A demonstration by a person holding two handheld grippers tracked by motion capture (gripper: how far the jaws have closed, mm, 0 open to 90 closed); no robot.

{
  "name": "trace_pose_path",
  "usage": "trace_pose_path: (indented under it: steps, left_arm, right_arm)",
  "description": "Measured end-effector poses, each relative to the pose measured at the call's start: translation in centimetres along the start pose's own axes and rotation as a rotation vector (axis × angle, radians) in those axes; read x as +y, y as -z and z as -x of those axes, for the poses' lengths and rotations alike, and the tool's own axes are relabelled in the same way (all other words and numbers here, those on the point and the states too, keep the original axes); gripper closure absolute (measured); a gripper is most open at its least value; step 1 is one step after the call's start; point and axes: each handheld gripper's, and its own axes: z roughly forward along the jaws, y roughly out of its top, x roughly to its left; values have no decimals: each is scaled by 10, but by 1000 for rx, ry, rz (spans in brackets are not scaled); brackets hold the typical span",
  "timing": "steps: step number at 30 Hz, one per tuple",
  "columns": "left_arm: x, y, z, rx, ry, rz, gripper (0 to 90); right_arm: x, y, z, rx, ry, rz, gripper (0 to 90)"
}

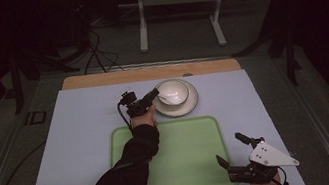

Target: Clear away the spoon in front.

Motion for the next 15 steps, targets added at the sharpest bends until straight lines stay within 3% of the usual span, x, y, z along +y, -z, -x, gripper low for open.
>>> trace_pose_path:
  steps: [10, 15]
  left_arm:
    - [1, -2, 0, -23, 18, -2, 794]
    - [3, 0, 10, -68, -16, -11, 832]
  right_arm:
    - [0, 0, 1, 2, -5, 0, 116]
    - [0, 0, 1, 4, -3, 0, 116]
